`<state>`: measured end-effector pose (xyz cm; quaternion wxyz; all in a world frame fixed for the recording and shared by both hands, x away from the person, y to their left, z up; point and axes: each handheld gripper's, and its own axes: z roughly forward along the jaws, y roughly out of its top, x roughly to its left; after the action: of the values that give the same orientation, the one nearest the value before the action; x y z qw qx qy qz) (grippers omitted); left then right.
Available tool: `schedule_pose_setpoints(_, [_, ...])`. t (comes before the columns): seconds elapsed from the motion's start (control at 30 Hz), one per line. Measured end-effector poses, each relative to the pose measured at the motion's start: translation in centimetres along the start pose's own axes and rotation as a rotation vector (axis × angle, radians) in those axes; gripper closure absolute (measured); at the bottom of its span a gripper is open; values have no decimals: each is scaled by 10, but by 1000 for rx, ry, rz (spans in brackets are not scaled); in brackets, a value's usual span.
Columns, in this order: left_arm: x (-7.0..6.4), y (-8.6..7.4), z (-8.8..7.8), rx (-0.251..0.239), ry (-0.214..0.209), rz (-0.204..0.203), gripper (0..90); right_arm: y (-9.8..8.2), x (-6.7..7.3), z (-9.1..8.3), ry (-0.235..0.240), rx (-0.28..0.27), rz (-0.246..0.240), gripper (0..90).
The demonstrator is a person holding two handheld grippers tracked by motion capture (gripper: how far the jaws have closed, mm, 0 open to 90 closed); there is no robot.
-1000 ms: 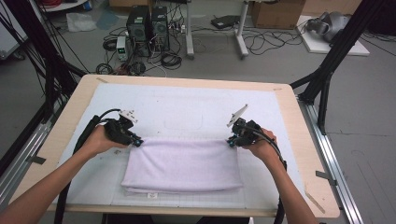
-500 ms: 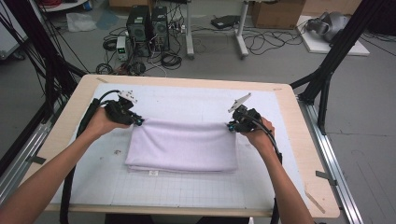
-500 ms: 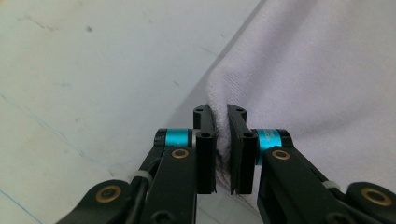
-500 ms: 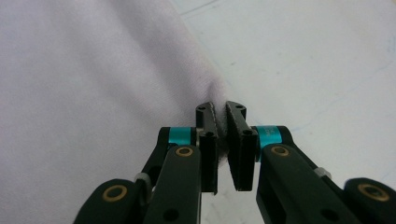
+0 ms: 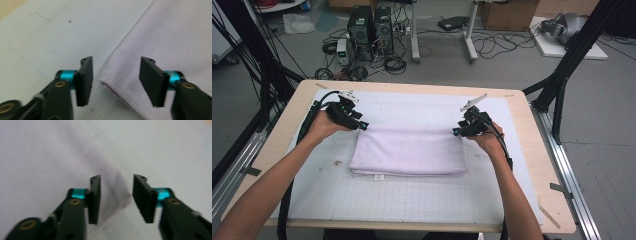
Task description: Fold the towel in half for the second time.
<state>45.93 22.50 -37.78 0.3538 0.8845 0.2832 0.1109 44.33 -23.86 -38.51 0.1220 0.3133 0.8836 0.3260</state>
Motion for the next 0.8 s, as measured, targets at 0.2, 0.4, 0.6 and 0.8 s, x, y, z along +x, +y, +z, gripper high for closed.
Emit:
schedule_pose_setpoints(0.2, [-10, -12, -30, -138, 36, 34, 204, -7, 8, -36, -52, -175, 39, 141])
schedule_pose_setpoints(0.4, [-24, -34, -56, -244, 68, 44, 39, -25, 17, -63, -48, -301, 48, 6])
schedule_pose_setpoints(0.6, [-38, -55, -79, -329, 62, 63, 17, -43, 28, -82, -51, -412, 18, 5])
schedule_pose_setpoints(0.8, [-55, -79, -96, -437, 70, 50, 17, -65, 43, -99, -69, -525, -3, 5])
